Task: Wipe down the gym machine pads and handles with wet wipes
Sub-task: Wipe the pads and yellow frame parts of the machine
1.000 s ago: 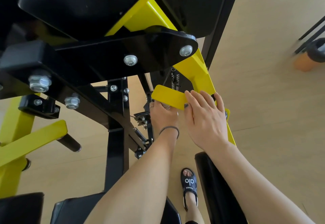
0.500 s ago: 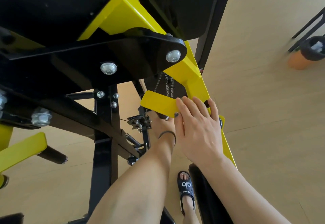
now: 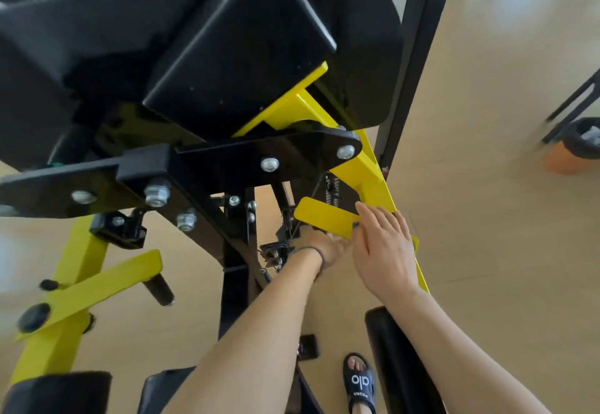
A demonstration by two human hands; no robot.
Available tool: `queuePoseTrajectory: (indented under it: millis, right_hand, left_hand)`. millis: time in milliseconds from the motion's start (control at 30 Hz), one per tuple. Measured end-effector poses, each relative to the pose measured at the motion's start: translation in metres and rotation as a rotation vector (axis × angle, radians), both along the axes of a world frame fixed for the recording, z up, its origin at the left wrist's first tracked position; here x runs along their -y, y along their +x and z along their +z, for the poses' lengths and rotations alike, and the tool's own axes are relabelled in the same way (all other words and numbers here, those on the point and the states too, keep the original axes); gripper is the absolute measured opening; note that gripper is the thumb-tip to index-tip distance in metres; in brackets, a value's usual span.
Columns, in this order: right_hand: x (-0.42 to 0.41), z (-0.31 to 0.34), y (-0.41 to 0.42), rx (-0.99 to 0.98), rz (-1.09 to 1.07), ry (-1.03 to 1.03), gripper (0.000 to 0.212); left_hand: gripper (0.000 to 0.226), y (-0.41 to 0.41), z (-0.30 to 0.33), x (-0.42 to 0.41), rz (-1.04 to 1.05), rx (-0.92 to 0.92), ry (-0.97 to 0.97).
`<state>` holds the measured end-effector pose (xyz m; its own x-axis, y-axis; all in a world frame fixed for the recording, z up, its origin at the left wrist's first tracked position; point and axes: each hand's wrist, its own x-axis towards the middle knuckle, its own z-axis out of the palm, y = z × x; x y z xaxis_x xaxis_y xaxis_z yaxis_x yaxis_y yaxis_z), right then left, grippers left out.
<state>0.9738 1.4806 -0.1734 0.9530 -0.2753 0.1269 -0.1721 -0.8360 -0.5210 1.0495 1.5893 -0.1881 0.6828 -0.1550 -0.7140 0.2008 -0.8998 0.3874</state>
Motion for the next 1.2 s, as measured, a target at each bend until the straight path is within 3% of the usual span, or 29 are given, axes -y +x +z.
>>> queuePoseTrajectory:
  millis: [133,233,333,433,533,633,800,933,1033,1200]
  right_hand:
    - [-0.009,0.053,0.006,0.175,-0.151,0.407,0.049]
    - [-0.021,0.101,0.018,0.363,-0.194,0.567,0.048]
    - [-0.035,0.137,0.031,0.474,-0.141,0.623,0.046]
    - [-0.044,0.159,0.046,0.460,-0.036,0.628,0.049]
    - [-0.048,0.174,0.061,0.460,0.031,0.564,0.050]
    - [-0.049,0.183,0.073,0.474,0.072,0.534,0.050]
    - [-0.054,0.192,0.082,0.494,0.100,0.630,0.049]
    - [-0.054,0.195,0.080,0.502,0.084,0.841,0.046]
    - [-0.052,0.197,0.081,0.487,0.073,0.924,0.045]
    - [-0.058,0.193,0.081,0.514,0.064,0.883,0.046]
  left_hand:
    - [0.032,-0.019,0.079,-0.023,-0.042,0.016,-0.122]
    - [0.027,-0.035,0.119,-0.041,-0.008,0.027,-0.181]
    - [0.026,-0.042,0.165,-0.058,0.004,0.280,-0.349]
    - [0.027,-0.033,0.202,-0.071,0.111,0.704,-0.569]
    - [0.021,-0.014,0.226,-0.082,0.062,1.196,-0.445]
    - [0.026,0.009,0.237,-0.092,0.121,1.382,-0.420]
    - [0.011,0.030,0.227,-0.079,-0.093,1.568,-0.285]
    - [0.013,0.033,0.218,-0.053,-0.248,1.657,-0.184]
    - [0.020,0.044,0.224,-0.047,-0.253,1.747,-0.077]
    - [0.007,0.038,0.212,-0.082,-0.206,1.648,0.031]
